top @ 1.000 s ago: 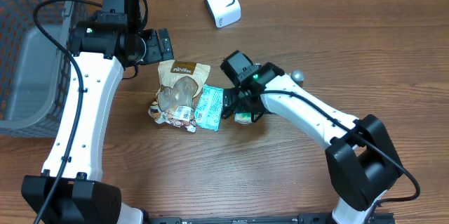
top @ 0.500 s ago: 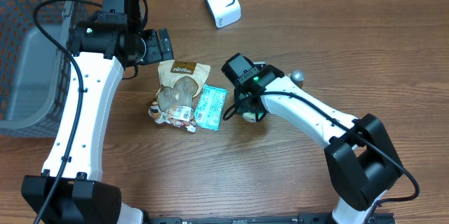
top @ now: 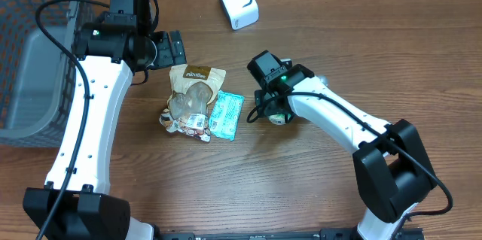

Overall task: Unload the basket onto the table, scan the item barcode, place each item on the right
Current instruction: 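Move the right gripper left and lower it over the Kleenex pack, then grasp the Kleenex pack with the right gripper and lift it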

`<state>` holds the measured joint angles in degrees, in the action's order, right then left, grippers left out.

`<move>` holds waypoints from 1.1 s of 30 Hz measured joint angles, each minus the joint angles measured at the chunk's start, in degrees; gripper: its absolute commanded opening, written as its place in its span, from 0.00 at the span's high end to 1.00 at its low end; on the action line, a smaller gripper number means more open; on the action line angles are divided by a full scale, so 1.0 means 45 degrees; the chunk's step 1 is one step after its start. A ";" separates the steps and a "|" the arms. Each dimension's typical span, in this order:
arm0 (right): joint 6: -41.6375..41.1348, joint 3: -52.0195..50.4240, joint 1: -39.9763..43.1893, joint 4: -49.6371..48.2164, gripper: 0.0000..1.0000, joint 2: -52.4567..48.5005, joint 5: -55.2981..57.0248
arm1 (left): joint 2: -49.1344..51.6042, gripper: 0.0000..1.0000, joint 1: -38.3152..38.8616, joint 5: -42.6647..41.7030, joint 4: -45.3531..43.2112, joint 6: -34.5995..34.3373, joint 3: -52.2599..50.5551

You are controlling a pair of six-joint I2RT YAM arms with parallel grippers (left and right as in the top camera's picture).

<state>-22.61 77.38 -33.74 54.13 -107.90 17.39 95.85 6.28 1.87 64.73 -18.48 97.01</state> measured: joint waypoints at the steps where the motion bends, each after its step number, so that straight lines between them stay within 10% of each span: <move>1: -0.0005 0.0087 0.0005 0.0248 0.00 0.0000 0.0000 | 0.0000 0.00 0.0000 0.0000 0.0000 0.0000 0.0000; 23: -0.1107 0.4760 -0.0019 0.4639 0.00 0.0005 -0.2832 | 0.0000 0.00 -0.0005 0.0000 -0.0005 0.0000 0.0000; 27: -0.1360 0.4760 -0.0039 0.4658 0.35 0.0005 -0.3832 | 0.0000 0.00 0.0000 0.0000 -0.0005 0.0000 0.0000; 33: -0.2079 0.4741 -0.0325 0.4692 0.39 0.0005 -0.3643 | 0.0000 0.00 0.0000 0.0000 0.0000 0.0000 0.0000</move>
<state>-31.97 98.72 -35.20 75.24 -107.87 0.99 95.85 6.28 1.87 64.73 -18.48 97.01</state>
